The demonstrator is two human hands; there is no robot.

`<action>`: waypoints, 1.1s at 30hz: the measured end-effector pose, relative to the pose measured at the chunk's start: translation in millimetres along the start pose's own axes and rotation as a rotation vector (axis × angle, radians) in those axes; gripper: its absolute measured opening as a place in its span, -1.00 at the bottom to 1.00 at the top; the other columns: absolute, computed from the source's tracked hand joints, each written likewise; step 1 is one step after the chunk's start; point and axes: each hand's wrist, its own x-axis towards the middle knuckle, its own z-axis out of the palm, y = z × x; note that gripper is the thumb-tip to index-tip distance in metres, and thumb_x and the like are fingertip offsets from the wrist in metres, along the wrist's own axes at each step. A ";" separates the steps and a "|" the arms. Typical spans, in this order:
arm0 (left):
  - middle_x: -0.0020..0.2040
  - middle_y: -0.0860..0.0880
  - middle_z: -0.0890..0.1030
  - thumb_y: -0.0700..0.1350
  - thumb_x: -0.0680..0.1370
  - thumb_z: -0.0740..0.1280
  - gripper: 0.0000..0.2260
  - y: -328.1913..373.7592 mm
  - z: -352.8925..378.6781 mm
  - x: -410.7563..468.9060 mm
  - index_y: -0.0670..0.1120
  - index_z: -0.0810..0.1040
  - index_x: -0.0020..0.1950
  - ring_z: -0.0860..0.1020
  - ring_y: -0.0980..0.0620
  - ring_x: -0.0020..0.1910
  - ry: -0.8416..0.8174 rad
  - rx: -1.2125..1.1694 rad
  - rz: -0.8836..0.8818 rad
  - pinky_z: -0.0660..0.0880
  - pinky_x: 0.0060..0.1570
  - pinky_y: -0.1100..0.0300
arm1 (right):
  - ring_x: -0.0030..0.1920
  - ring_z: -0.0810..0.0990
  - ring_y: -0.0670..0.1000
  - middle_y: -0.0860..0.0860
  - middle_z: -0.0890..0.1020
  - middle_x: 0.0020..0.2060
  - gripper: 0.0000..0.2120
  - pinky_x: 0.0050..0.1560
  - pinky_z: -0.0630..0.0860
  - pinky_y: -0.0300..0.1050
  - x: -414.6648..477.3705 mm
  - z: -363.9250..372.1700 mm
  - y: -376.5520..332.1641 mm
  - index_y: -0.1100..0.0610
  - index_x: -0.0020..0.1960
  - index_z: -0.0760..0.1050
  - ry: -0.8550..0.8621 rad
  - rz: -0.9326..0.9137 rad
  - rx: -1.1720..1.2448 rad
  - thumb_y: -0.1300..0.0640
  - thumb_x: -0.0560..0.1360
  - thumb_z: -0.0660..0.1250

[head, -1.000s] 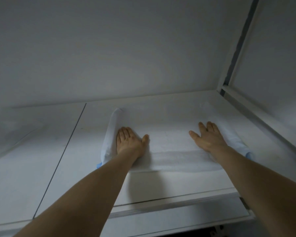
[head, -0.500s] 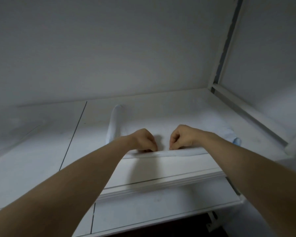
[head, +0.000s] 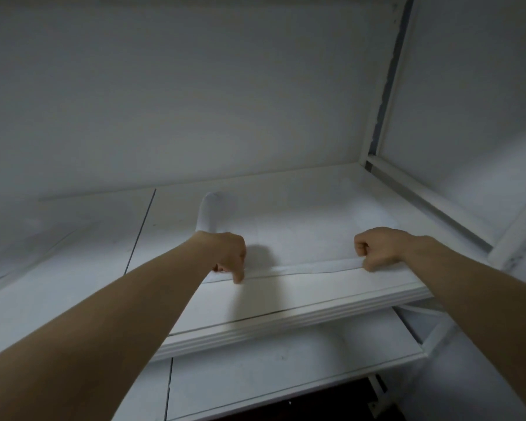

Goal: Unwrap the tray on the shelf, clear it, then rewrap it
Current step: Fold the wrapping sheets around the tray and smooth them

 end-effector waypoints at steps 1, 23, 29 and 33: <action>-0.26 -0.01 0.59 0.05 0.24 0.47 -0.73 0.3 0.7 1.2 -0.07 0.60 -0.17 0.59 -0.03 -0.21 0.006 0.045 0.000 0.49 -0.16 0.15 | -0.18 0.42 -0.03 -0.12 0.44 -0.26 -0.78 -0.32 0.29 -0.25 2.2 1.1 0.1 -0.03 -0.27 0.32 0.008 0.001 -0.062 0.22 0.35 0.32; -0.44 0.03 0.47 0.01 0.34 0.42 -0.78 25.4 -17.0 -0.4 -0.07 0.45 -0.37 0.44 0.02 -0.41 -0.177 0.296 -0.152 0.35 -0.31 0.30 | -0.10 0.42 0.01 0.02 0.44 -0.05 -0.86 -0.09 0.39 -0.18 3.9 8.1 3.6 0.05 -0.01 0.42 0.093 0.216 -0.424 0.25 0.48 0.25; -0.08 -0.06 0.58 0.13 0.43 0.35 -0.60 79.4 -61.7 -4.6 -0.11 0.56 0.13 0.59 -0.04 -0.04 -0.208 0.335 -0.072 0.46 0.05 0.18 | 0.10 0.49 0.05 -0.02 0.60 0.03 -0.75 0.22 0.32 -0.01 -0.4 -5.9 20.7 0.03 0.04 0.60 0.225 0.223 0.004 0.10 0.41 0.25; 0.22 -0.12 0.52 0.05 0.56 0.25 -0.60 139.5 -54.9 20.3 -0.18 0.48 0.29 0.50 -0.12 0.19 0.109 0.200 0.198 0.42 0.20 0.08 | 0.02 0.55 0.12 0.21 0.61 0.03 -0.77 0.06 0.43 -0.09 -4.3 -14.3 48.4 0.32 -0.01 0.56 0.540 0.489 0.593 0.20 0.54 0.18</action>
